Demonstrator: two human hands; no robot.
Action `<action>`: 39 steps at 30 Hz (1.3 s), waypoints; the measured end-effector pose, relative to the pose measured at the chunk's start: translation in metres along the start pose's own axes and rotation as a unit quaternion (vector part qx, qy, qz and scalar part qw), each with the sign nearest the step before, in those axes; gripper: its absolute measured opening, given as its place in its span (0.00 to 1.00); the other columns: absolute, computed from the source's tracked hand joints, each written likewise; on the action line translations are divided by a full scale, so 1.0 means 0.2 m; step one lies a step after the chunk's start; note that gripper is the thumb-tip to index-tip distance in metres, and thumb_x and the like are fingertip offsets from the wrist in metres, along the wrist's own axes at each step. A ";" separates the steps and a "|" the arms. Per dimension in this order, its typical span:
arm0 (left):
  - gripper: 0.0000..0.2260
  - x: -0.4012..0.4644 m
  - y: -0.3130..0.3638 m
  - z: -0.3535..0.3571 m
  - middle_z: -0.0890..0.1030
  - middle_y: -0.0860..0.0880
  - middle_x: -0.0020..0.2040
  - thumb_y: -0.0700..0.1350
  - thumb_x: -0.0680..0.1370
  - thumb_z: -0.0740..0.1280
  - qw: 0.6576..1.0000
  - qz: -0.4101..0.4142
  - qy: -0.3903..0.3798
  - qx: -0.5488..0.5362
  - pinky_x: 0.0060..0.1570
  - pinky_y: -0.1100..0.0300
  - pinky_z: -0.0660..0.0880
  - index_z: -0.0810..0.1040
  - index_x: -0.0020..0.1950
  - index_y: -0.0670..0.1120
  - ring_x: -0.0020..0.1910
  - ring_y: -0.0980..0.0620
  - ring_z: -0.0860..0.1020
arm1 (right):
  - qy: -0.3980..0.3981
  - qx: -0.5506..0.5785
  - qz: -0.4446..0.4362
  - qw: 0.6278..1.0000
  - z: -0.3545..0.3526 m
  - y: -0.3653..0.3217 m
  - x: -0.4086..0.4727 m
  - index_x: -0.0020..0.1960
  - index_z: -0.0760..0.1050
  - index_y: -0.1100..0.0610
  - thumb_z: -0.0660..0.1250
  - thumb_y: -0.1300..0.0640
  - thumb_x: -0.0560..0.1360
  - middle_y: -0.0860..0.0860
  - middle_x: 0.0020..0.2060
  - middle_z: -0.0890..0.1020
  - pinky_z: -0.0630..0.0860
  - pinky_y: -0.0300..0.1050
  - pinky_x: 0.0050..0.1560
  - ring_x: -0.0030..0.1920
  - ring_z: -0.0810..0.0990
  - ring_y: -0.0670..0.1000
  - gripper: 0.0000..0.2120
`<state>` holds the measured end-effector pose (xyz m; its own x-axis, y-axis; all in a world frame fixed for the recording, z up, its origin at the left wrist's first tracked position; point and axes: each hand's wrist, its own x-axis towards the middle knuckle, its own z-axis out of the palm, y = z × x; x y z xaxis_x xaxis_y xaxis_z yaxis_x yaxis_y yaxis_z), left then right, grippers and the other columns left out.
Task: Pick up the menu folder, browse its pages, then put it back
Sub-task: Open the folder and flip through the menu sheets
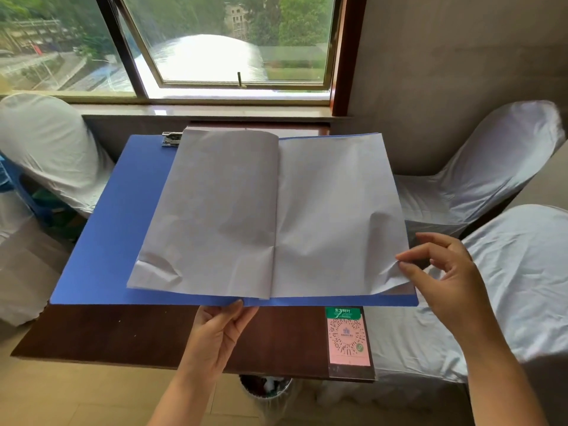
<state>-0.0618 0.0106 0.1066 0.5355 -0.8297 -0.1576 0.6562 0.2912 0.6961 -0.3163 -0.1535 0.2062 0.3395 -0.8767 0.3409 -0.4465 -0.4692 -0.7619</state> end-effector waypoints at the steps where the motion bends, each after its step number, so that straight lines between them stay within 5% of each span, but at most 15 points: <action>1: 0.16 0.00 0.00 0.00 0.86 0.46 0.44 0.31 0.70 0.63 1.000 -0.002 0.000 0.000 0.43 0.56 0.81 0.83 0.49 0.47 0.49 0.47 0.83 | -0.011 0.038 -0.012 0.999 -0.01 -0.04 0.00 0.40 0.78 0.48 0.70 0.58 0.68 0.45 0.51 0.78 0.73 0.26 0.38 0.50 0.77 0.48 0.06; 4: 0.16 0.00 0.00 0.00 0.86 0.46 0.45 0.31 0.70 0.63 1.000 -0.005 -0.002 -0.001 0.43 0.56 0.81 0.83 0.49 0.47 0.49 0.47 0.83 | -0.038 0.217 -0.004 0.976 -0.02 -0.15 0.00 0.45 0.78 0.38 0.65 0.50 0.68 0.34 0.45 0.83 0.78 0.30 0.38 0.49 0.82 0.42 0.08; 8: 0.16 0.00 -0.01 0.02 0.86 0.45 0.47 0.30 0.69 0.63 1.000 -0.014 0.004 -0.008 0.42 0.56 0.81 0.83 0.48 0.47 0.50 0.46 0.83 | -0.101 0.494 0.105 0.857 0.08 -0.20 0.01 0.63 0.70 0.41 0.64 0.54 0.72 0.45 0.58 0.80 0.81 0.40 0.42 0.54 0.81 0.48 0.20; 12: 0.16 -0.02 -0.02 0.04 0.85 0.43 0.48 0.31 0.69 0.63 1.000 -0.022 0.005 -0.013 0.41 0.54 0.81 0.83 0.49 0.46 0.50 0.43 0.83 | -0.106 0.266 0.052 0.957 0.23 -0.25 -0.01 0.52 0.71 0.42 0.65 0.39 0.67 0.34 0.52 0.74 0.73 0.43 0.55 0.61 0.75 0.47 0.15; 14: 0.17 -0.03 -0.03 0.07 0.85 0.43 0.49 0.30 0.69 0.63 1.000 -0.019 -0.004 -0.008 0.43 0.54 0.81 0.83 0.51 0.46 0.51 0.43 0.82 | -0.128 0.137 -0.001 0.982 0.32 -0.27 -0.01 0.56 0.69 0.39 0.69 0.47 0.70 0.34 0.57 0.71 0.70 0.41 0.56 0.62 0.71 0.39 0.17; 16: 0.18 -0.04 -0.03 0.09 0.85 0.43 0.50 0.30 0.70 0.63 1.000 -0.016 -0.015 -0.003 0.44 0.54 0.81 0.82 0.52 0.46 0.52 0.43 0.82 | -0.153 0.077 -0.060 0.983 0.40 -0.28 0.01 0.67 0.64 0.40 0.70 0.54 0.71 0.42 0.69 0.66 0.67 0.42 0.61 0.66 0.65 0.40 0.29; 20: 0.20 -0.06 -0.03 0.11 0.84 0.41 0.52 0.29 0.69 0.63 1.000 -0.019 -0.018 -0.010 0.43 0.53 0.81 0.80 0.56 0.45 0.52 0.41 0.81 | -0.139 -0.017 -0.156 0.978 0.52 -0.33 -0.01 0.70 0.62 0.47 0.73 0.60 0.68 0.51 0.73 0.62 0.63 0.42 0.64 0.68 0.62 0.47 0.35; 27: 0.19 -0.09 -0.02 0.15 0.84 0.39 0.52 0.30 0.70 0.63 0.999 -0.012 -0.041 -0.004 0.46 0.52 0.80 0.79 0.58 0.44 0.52 0.42 0.82 | -0.120 -0.110 -0.236 0.958 0.62 -0.36 -0.06 0.63 0.73 0.59 0.75 0.66 0.64 0.57 0.64 0.75 0.63 0.46 0.63 0.66 0.71 0.56 0.29; 33: 0.18 -0.11 -0.02 0.16 0.83 0.37 0.53 0.30 0.72 0.62 0.999 0.002 -0.051 0.013 0.47 0.53 0.80 0.79 0.58 0.44 0.53 0.41 0.81 | -0.121 -0.170 -0.261 0.942 0.66 -0.37 -0.07 0.57 0.78 0.58 0.72 0.61 0.69 0.56 0.61 0.79 0.70 0.54 0.63 0.66 0.71 0.58 0.17; 39: 0.18 -0.10 -0.01 0.15 0.83 0.39 0.52 0.29 0.70 0.63 1.000 -0.009 -0.029 0.002 0.46 0.53 0.80 0.79 0.57 0.43 0.53 0.41 0.81 | -0.129 -0.069 -0.218 0.965 0.57 -0.35 -0.04 0.62 0.74 0.56 0.71 0.60 0.71 0.56 0.65 0.74 0.69 0.54 0.66 0.67 0.70 0.54 0.20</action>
<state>-0.0893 0.0124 0.1288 0.4928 -0.8604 -0.1295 0.6626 0.2747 0.6968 -0.1941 -0.1005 0.1944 0.7066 -0.5456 0.4506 -0.3148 -0.8127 -0.4904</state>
